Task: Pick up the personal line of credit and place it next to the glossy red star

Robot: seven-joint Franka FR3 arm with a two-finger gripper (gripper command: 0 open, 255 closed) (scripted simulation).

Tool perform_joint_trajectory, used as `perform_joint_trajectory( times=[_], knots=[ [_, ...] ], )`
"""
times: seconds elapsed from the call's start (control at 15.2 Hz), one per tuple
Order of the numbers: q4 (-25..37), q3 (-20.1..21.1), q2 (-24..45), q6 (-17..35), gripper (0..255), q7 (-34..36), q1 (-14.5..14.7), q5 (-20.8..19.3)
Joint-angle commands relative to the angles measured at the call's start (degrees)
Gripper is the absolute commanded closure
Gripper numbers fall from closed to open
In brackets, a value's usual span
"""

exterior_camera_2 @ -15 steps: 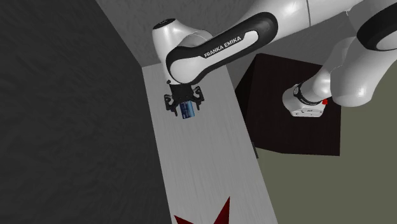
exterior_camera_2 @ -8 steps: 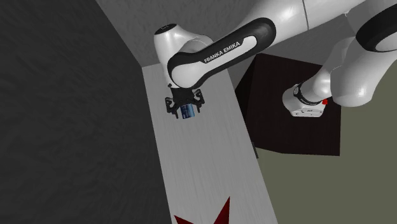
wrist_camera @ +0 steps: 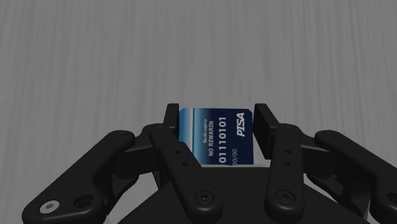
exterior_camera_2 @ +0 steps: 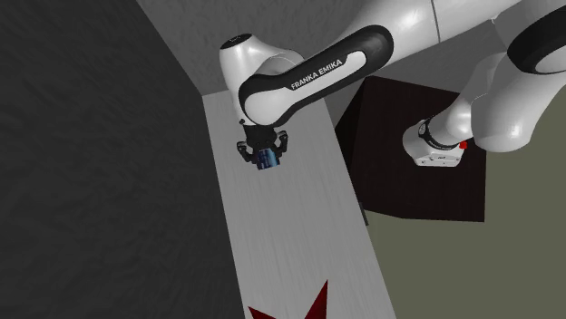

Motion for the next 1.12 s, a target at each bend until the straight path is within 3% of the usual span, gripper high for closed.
perform_joint_trajectory(
  times=[0.0,1.06],
  knots=[
    [-0.01,0.0,0.01,0.0,255,0.0,0.0,0.0],
    [3.51,-0.09,-4.72,-7.42,255,3.81,-0.51,-0.77]
  ],
)
